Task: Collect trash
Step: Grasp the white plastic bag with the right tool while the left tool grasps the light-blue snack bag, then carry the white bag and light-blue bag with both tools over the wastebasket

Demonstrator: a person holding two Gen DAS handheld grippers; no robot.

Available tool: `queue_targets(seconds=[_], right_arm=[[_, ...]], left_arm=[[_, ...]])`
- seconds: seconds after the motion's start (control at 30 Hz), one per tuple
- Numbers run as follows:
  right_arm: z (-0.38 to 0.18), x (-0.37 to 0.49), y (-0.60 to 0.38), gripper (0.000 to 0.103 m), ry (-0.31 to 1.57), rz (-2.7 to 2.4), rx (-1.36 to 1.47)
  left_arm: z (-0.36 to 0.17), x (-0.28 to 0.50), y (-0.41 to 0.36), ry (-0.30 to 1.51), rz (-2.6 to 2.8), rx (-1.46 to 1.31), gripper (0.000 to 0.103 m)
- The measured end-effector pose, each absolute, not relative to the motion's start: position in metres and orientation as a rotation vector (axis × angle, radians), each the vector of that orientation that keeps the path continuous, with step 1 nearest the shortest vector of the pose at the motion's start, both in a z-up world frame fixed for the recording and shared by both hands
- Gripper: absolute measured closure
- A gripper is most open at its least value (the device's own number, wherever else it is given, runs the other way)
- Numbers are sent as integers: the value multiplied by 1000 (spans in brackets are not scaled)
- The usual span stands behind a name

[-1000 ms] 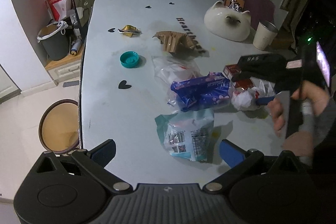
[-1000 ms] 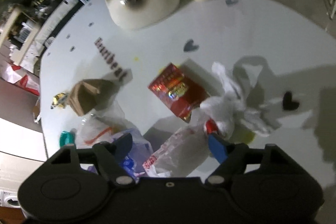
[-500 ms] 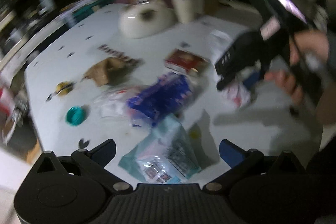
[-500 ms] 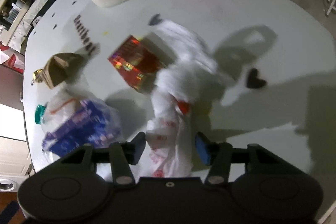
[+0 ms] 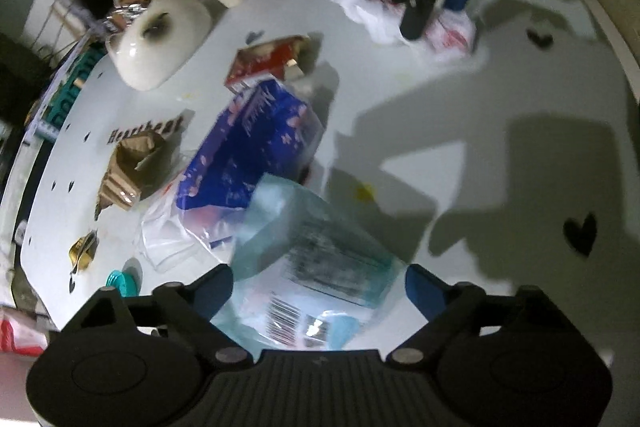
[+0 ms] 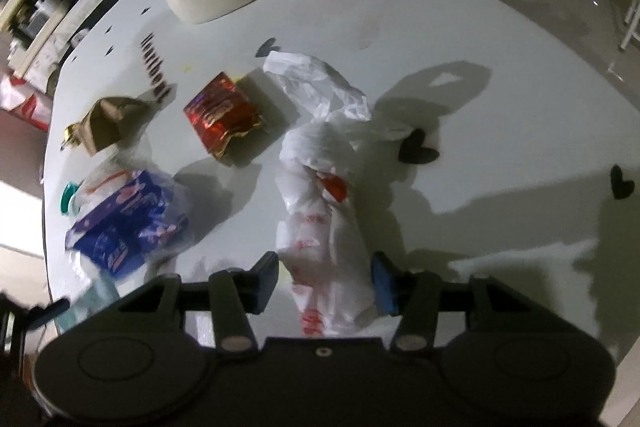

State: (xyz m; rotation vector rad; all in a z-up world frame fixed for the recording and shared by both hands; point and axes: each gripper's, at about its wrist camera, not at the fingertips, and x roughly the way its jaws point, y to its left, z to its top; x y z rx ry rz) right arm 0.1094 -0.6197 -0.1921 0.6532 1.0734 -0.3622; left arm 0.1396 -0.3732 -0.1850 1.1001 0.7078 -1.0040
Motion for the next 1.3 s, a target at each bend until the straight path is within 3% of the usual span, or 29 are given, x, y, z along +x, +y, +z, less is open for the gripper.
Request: queue_targets(seconds=[0.1,0.2,0.33,0.4,0.5,0.57,0.7,0.8,0.87,1.3], right_arm=[[-191,111,-615,50,1082,-349,622],[-190,115,-608,50,1077,-337,598],[-187,124,-606,50,1059,-345,595],[-182,127,-607,50,1035,-345,607],[-170,132,-611,39,990,-321,640],[-167,137,-614,24,971,-324,660],[-171,154,-615,23,986,-342,659],[-185,164,-613,29,1050,-344,642],[-193,167,-610,51,1091,-335,626],[-193,134,-597,66,1114,-251,549]], left_arm=[[-189,145,-373,727,-1010,1114,22],[-187,150,-373,756,-996,1056,24],[-181,164,-368,849,-928,891,27],[-177,172,-362,906,-873,781,34],[-172,179,-351,969,-793,644,38],[-170,178,-344,998,-760,576,39],[-167,175,-335,1059,-677,466,43],[-163,170,-327,1073,-633,394,45],[-158,167,-321,1079,-610,351,46],[-132,158,-290,1067,-434,143,48]])
